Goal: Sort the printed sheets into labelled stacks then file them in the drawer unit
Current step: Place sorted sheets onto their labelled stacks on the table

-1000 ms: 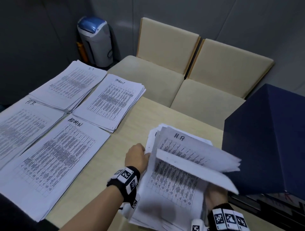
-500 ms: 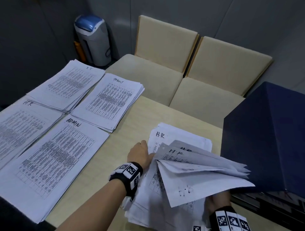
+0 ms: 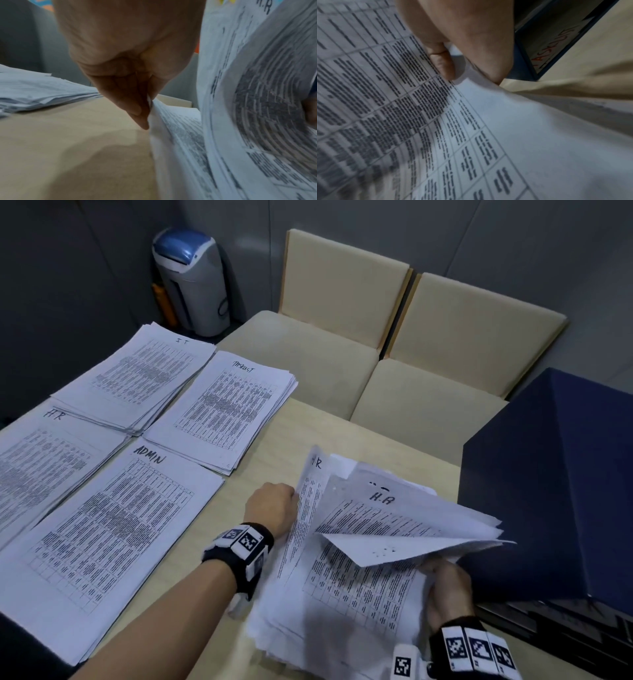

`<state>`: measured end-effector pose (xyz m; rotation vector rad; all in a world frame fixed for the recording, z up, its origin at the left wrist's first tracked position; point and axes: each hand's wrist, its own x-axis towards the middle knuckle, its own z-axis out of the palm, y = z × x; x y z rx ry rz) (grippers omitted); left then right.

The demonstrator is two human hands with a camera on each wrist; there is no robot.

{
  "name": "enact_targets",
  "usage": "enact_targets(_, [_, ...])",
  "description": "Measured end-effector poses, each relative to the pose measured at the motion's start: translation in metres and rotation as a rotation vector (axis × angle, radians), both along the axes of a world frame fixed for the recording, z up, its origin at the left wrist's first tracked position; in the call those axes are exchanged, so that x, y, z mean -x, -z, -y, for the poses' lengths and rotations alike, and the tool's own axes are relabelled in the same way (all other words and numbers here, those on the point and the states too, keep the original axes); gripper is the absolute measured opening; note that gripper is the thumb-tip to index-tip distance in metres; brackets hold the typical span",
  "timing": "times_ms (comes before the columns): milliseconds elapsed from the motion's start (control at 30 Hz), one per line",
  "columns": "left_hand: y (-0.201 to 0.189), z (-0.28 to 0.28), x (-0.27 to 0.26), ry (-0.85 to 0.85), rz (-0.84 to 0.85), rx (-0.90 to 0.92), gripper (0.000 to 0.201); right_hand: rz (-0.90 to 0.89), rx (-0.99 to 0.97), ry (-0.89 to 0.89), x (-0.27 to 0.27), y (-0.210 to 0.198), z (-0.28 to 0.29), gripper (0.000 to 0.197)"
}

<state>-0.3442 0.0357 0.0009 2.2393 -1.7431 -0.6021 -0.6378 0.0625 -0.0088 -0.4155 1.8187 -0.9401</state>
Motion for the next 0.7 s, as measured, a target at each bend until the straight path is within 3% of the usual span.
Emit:
enact_targets(67, [-0.004,-0.005,-0.003,0.034,-0.106,0.037,0.044,0.037,0.020,-0.010,-0.002,0.001,0.002,0.018])
enact_targets(233, [-0.016,-0.016,-0.001,-0.149,-0.948,0.063,0.036,0.118,0.120,-0.047,-0.005,0.002,-0.002,0.026])
enact_targets(333, [-0.029,-0.019,0.004,-0.181,-1.241,0.006,0.040,0.203,0.101,-0.003,0.000,0.001,0.003,0.028])
enact_targets(433, [-0.034,-0.017,0.011,-0.221,-1.239,0.030,0.038,0.105,0.127,-0.104,0.001,-0.004,0.003,0.032])
enact_targets(500, [-0.030,-0.014,0.012,-0.273,-1.191,0.082,0.028,0.100,0.157,-0.070,-0.003,-0.005,0.000,0.020])
enact_targets(633, [-0.021,-0.011,0.010,-0.355,-1.094,0.084,0.019,0.060,0.255,-0.078,-0.003,0.001,-0.008,0.042])
enact_targets(700, [-0.021,-0.012,0.009,-0.361,-1.065,0.033,0.025,0.094,0.240,-0.084,-0.003,0.000,-0.012,0.036])
